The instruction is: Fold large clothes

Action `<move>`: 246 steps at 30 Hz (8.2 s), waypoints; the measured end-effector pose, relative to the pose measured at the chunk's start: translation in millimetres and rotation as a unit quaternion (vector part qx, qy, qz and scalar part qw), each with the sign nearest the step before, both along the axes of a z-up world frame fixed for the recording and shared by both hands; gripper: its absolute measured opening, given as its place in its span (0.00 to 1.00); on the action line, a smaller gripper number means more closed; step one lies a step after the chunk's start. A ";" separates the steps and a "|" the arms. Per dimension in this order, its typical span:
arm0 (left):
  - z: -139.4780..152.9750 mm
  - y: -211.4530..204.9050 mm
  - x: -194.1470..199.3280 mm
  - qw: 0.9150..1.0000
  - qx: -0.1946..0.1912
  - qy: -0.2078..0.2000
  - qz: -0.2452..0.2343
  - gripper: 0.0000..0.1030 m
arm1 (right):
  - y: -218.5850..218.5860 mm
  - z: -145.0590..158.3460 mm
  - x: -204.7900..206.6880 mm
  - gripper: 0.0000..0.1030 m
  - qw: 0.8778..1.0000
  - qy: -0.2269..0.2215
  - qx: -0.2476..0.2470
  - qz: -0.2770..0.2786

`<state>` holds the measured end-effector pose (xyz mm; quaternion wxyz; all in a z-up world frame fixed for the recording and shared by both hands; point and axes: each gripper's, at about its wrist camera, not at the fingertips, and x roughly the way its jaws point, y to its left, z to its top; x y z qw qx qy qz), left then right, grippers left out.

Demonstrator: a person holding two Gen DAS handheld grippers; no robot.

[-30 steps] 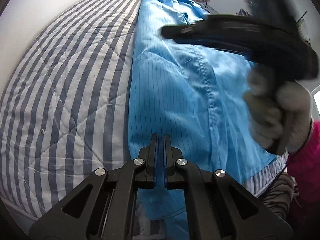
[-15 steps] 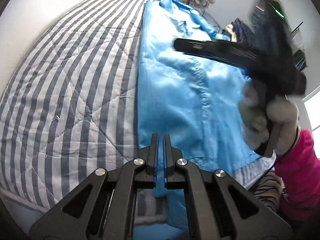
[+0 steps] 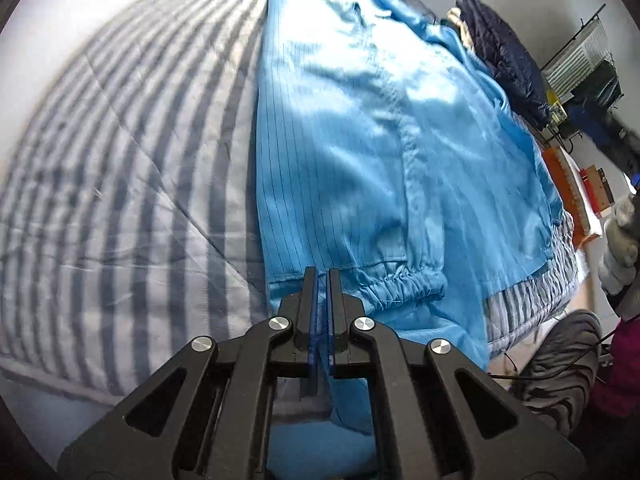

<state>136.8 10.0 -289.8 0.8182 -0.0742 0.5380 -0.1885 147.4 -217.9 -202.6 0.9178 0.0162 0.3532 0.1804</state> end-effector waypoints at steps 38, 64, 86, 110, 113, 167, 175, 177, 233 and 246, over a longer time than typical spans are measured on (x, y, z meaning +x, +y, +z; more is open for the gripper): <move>60.6 -136.1 48.0 0.994 -0.070 -0.033 -0.080 0.25 | -336.3 -139.3 -52.7 0.51 0.864 0.198 0.329 -0.326; 80.5 -98.2 50.0 0.994 -0.093 -0.057 -0.029 0.25 | -107.5 16.8 -47.2 0.00 0.989 -0.039 -0.082 -0.113; 52.4 -103.6 74.8 0.992 -0.124 0.007 -0.017 0.38 | 48.8 -90.8 -80.1 0.20 0.960 0.075 -0.182 0.198; 4.6 -168.9 41.7 0.994 0.069 -0.006 -0.085 0.03 | -131.2 -86.2 -17.0 0.49 0.977 0.178 0.111 -0.034; 11.8 -159.2 39.9 0.992 0.104 -0.036 -0.066 0.11 | -126.1 -88.0 -12.3 0.49 0.976 0.183 0.116 -0.035; 86.1 -234.1 -73.0 0.942 -0.131 -0.062 -0.303 0.04 | -244.3 -68.6 169.4 0.00 0.960 0.144 0.168 -0.171; 55.3 -274.2 -85.3 0.933 -0.090 -0.044 -0.346 0.05 | -244.5 -90.4 165.9 0.00 0.963 0.166 0.098 -0.190; 54.2 -283.8 -89.3 0.930 -0.083 -0.046 -0.355 0.05 | -239.7 -95.6 167.8 0.00 0.965 0.168 0.068 -0.191; -33.7 -220.6 16.0 0.986 -0.082 0.070 -0.124 0.01 | -285.2 -124.8 20.4 0.67 0.923 0.226 0.292 -0.111; -32.3 -245.9 11.1 0.985 -0.075 0.060 -0.142 0.01 | -254.4 -146.1 -3.2 0.41 0.901 0.243 0.357 -0.047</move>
